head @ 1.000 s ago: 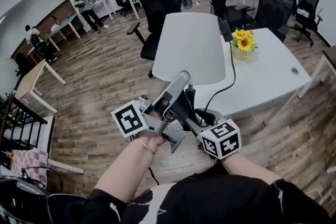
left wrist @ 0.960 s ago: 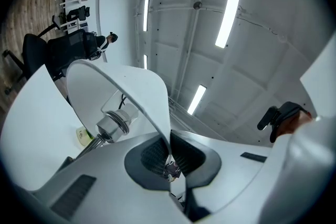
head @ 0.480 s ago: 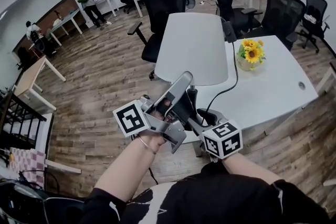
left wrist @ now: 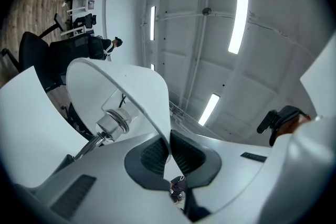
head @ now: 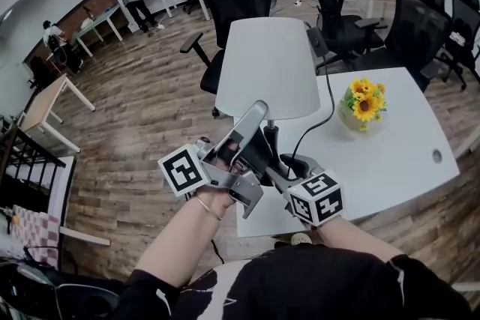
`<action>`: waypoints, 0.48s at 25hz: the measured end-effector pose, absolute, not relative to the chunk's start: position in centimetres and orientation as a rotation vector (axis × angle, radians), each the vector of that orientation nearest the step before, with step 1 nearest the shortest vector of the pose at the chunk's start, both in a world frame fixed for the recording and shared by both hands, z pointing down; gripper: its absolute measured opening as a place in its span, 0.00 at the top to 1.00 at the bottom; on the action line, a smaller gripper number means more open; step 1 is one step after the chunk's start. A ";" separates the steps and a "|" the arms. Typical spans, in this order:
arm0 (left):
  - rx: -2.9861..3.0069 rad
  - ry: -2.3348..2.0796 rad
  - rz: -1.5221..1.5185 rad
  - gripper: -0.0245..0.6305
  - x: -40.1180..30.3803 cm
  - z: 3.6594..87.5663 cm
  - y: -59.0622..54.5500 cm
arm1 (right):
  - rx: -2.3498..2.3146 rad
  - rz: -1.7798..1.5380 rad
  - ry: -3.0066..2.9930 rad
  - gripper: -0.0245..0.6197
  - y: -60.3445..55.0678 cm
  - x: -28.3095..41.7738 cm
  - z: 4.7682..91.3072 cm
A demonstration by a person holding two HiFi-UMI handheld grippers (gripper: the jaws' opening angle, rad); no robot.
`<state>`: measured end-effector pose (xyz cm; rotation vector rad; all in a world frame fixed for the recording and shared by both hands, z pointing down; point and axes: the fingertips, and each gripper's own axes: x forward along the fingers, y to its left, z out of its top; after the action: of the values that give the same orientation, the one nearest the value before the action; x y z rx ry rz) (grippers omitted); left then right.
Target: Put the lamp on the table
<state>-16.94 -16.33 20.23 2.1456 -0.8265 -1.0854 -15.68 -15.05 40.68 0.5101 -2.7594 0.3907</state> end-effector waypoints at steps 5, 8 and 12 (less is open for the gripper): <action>2.130 -0.854 -1.082 0.94 -17.1 20.8 -21.0 | 0.468 0.388 -2.754 0.67 -19.5 -16.0 41.2; 2.112 -0.867 -1.071 0.94 -17.0 21.5 -23.6 | 0.450 0.401 -2.743 0.67 -21.9 -15.9 41.9; 2.075 -0.885 -1.056 0.94 -16.9 23.1 -26.7 | 0.437 0.443 -2.722 0.67 -24.7 -15.7 43.5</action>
<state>-16.88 -26.67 23.10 2.0752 -0.8847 -1.0562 -15.68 -24.65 43.51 0.4369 -2.7217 0.4429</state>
